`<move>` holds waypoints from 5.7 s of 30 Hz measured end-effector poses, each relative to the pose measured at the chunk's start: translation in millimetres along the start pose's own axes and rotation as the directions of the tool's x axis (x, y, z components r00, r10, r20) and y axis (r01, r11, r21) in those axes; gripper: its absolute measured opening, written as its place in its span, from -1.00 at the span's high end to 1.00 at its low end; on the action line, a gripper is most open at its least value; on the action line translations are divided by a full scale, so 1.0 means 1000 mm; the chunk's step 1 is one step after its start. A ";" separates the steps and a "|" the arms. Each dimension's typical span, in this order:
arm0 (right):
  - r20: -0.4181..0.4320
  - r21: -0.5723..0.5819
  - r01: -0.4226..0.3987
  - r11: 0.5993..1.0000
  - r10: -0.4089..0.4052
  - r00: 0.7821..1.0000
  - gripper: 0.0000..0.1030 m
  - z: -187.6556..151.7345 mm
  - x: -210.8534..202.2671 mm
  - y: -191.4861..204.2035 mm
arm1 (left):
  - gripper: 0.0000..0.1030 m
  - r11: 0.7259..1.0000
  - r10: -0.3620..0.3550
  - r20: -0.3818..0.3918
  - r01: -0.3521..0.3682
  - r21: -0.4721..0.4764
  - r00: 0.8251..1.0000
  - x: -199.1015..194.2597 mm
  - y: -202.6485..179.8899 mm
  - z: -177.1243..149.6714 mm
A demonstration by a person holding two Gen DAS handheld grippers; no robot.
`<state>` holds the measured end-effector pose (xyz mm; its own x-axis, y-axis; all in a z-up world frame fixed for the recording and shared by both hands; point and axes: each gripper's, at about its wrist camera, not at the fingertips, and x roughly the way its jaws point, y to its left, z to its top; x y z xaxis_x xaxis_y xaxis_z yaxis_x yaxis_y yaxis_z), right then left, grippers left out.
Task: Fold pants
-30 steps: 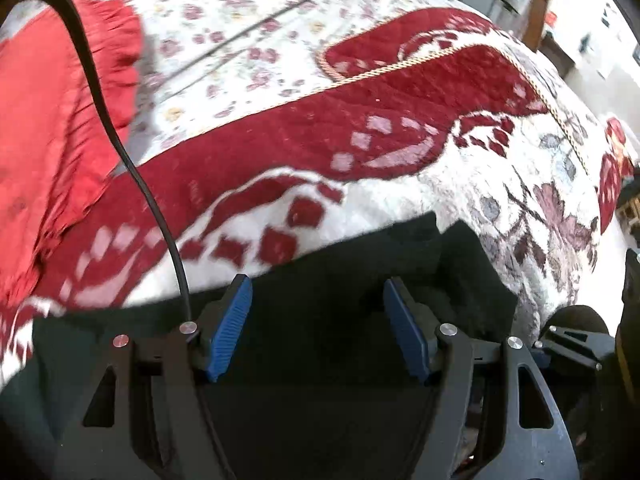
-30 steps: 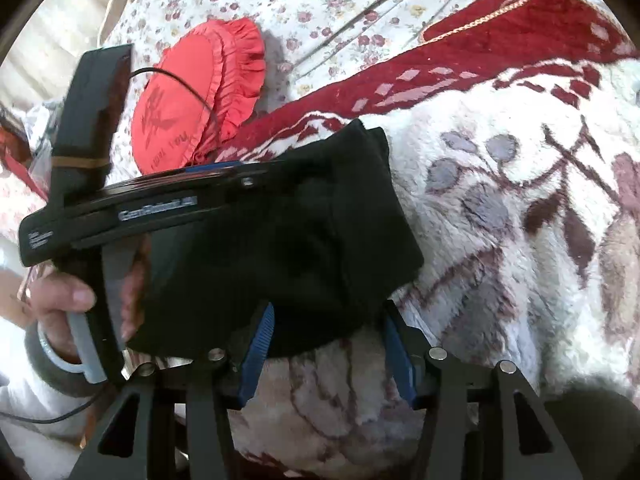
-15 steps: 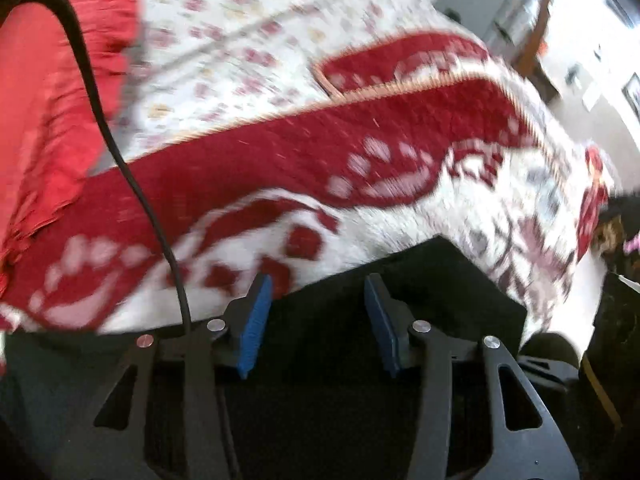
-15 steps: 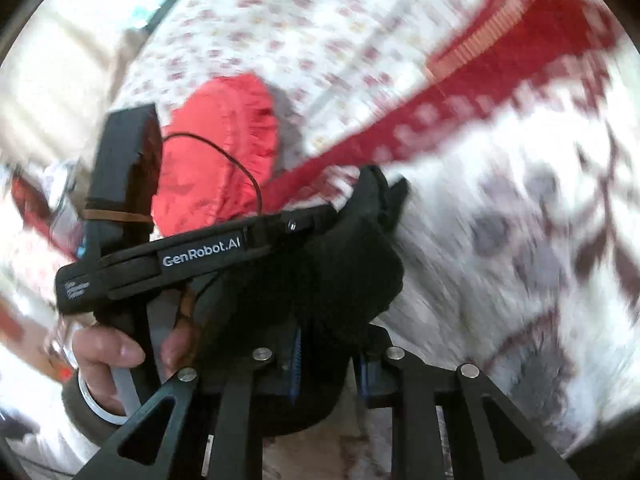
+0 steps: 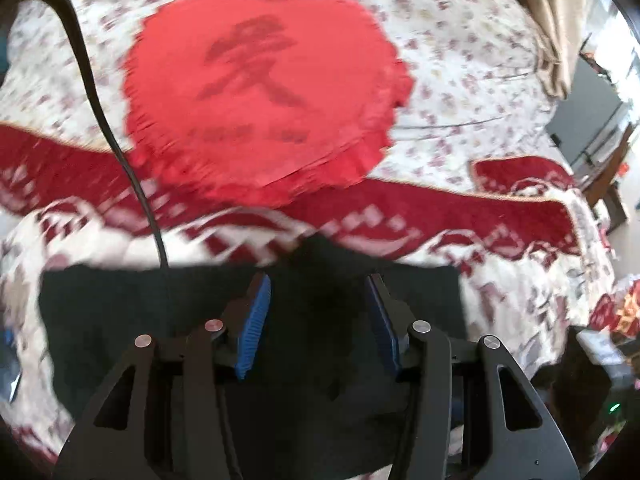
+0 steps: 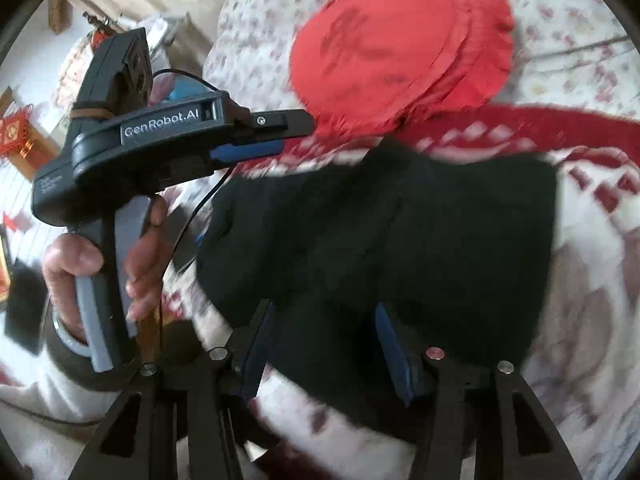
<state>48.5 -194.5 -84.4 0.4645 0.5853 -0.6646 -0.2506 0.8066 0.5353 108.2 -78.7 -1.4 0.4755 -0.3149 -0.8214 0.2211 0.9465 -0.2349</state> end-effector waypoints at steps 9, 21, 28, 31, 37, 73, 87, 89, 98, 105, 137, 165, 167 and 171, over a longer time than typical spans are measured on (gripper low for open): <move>0.100 0.035 0.217 0.976 -0.219 0.971 -0.05 0.018 -0.048 -0.030 | 0.04 1.000 -0.010 -0.073 0.010 -0.003 0.997 0.011 -0.002 -0.048; 0.068 0.090 0.281 0.955 -0.288 0.955 -0.05 0.018 -0.048 -0.058 | 0.56 0.999 -0.038 -0.086 0.037 -0.014 0.996 0.044 -0.044 -0.068; 0.092 0.010 0.251 0.968 -0.251 0.964 -0.09 0.030 -0.041 -0.037 | 0.70 0.998 -0.060 -0.054 0.059 -0.025 0.997 0.010 -0.039 -0.086; 0.072 -0.013 0.253 0.967 -0.251 0.965 -0.09 0.036 -0.019 -0.035 | 0.70 1.000 -0.005 -0.061 0.004 -0.012 0.998 0.020 -0.037 -0.092; -0.002 -0.085 0.339 0.937 -0.340 0.940 -0.10 0.042 0.020 -0.038 | 0.47 0.998 0.034 -0.033 -0.036 -0.043 0.999 0.016 -0.025 -0.087; -0.046 -0.298 0.352 0.887 -0.381 0.923 -0.22 0.041 0.058 0.044 | -0.02 0.939 0.224 0.032 -0.207 -0.274 0.974 -0.051 0.080 -0.105; -0.057 -0.320 0.255 0.912 -0.287 0.956 -0.26 0.066 0.088 0.073 | -0.15 0.905 0.232 0.024 -0.207 -0.372 0.972 -0.065 0.115 -0.119; -0.063 -0.325 0.237 0.916 -0.270 0.961 -0.28 0.070 0.093 0.078 | -0.15 0.900 0.230 0.019 -0.206 -0.384 0.973 -0.065 0.120 -0.121; -0.093 -0.343 0.172 0.923 -0.216 0.972 -0.35 0.091 0.123 0.097 | -0.39 0.861 0.147 0.038 -0.109 -0.497 0.988 -0.066 0.147 -0.136; -0.099 -0.371 0.125 0.920 -0.173 0.980 -0.38 0.115 0.151 0.115 | -0.39 0.830 0.108 0.025 -0.076 -0.553 0.994 -0.056 0.160 -0.143; -0.176 -0.272 -0.069 0.960 0.021 0.984 0.31 0.151 0.208 0.119 | 0.72 0.878 0.119 0.151 -0.032 -0.478 0.981 -0.056 0.146 -0.122; 0.199 0.289 -0.160 0.944 0.104 0.974 -0.72 0.048 -0.013 -0.052 | -0.24 0.967 -0.192 0.105 0.170 0.191 0.976 -0.071 -0.007 -0.114; 0.188 0.307 -0.188 0.933 0.134 0.973 -0.75 0.047 -0.007 -0.049 | -0.24 0.975 -0.163 0.106 0.144 0.169 0.981 -0.067 0.003 -0.118; 0.131 0.282 -0.191 0.940 0.159 0.979 -0.79 0.049 0.004 -0.032 | -0.24 0.989 -0.097 0.080 0.087 0.121 0.992 -0.049 0.019 -0.120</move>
<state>99.9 -221.7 -79.2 0.5255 0.6906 -0.4969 -0.0848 0.6236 0.7771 -12.9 -36.9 -27.7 0.5188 -0.4097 -0.7503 0.3632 0.9002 -0.2403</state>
